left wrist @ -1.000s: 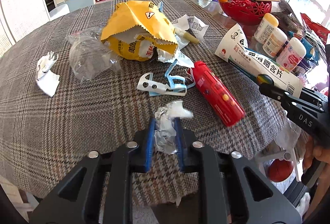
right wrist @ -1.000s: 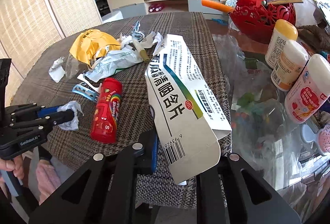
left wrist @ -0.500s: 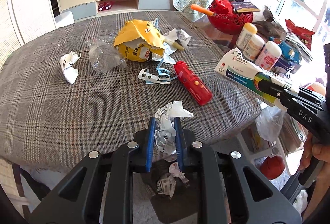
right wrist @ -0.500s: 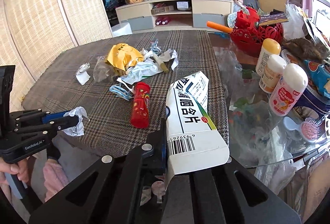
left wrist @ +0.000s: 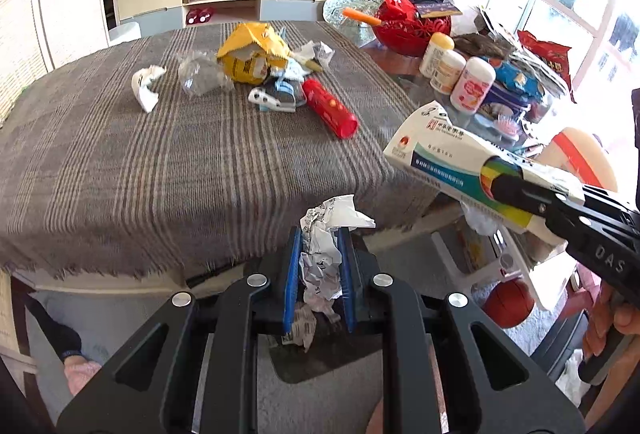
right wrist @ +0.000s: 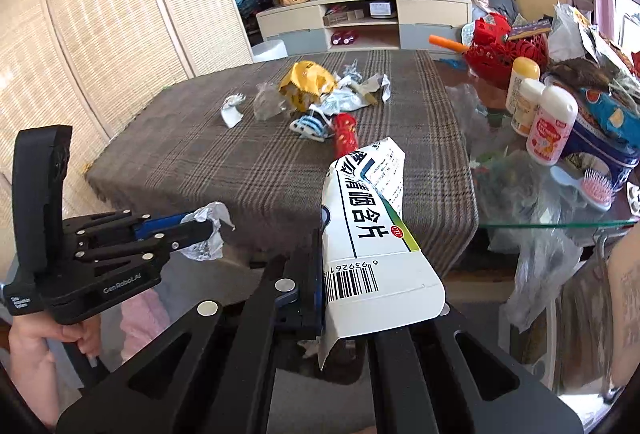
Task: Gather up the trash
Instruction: 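Carry both items over the bin and open both grippers to drop them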
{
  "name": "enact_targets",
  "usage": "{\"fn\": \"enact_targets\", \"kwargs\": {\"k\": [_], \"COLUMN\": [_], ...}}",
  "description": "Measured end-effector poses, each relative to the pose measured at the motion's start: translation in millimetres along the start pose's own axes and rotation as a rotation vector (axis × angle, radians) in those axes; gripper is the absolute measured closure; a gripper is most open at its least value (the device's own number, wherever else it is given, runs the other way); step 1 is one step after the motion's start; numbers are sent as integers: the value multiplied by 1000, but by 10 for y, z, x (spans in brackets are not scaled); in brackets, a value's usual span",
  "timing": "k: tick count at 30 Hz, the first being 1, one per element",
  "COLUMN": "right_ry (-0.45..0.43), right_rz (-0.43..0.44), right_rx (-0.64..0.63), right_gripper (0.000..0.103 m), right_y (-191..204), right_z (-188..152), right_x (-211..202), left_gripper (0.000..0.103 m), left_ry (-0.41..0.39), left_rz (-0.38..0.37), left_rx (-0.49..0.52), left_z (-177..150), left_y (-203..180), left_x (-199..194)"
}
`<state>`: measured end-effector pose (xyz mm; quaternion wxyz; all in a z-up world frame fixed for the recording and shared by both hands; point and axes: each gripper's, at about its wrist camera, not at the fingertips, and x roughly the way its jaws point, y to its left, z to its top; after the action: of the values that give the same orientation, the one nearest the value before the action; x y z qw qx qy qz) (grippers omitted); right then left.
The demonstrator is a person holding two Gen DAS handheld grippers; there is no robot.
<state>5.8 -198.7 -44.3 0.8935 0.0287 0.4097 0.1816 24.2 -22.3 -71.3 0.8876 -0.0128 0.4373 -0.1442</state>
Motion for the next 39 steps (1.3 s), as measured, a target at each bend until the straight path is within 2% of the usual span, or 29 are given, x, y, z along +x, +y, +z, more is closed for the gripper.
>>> {"fn": "enact_targets", "kwargs": {"k": [9,19,25,31,33,36,39], "right_ry": [109,282,368,411,420,430,430], "right_rz": [42,72,91,98,98,81,77], "right_rx": [39,137,197,221,218,215,222], "right_gripper": [100,100,100,100,97,96,96], "right_y": [100,-96,-200,-252,-243,-225,-229], "right_z": [-637,-1042,-1064,-982,-942,-908,-898], "right_x": [217,921,1365,1718,1810,1898,1947], "left_gripper": [86,86,86,85,85,82,71], "left_ry": [59,232,350,407,415,397,412], "left_rz": [-14,-25,-38,-32,-33,-31,-40], "left_rx": [-8,-74,-105,-120,-125,-130,-129], "left_z": [-586,-1082,-1162,-1179,-1180,-1164,-1157], "left_y": [-84,56,152,284,324,376,371], "left_x": [233,910,1341,1634,1686,1758,1806]}}
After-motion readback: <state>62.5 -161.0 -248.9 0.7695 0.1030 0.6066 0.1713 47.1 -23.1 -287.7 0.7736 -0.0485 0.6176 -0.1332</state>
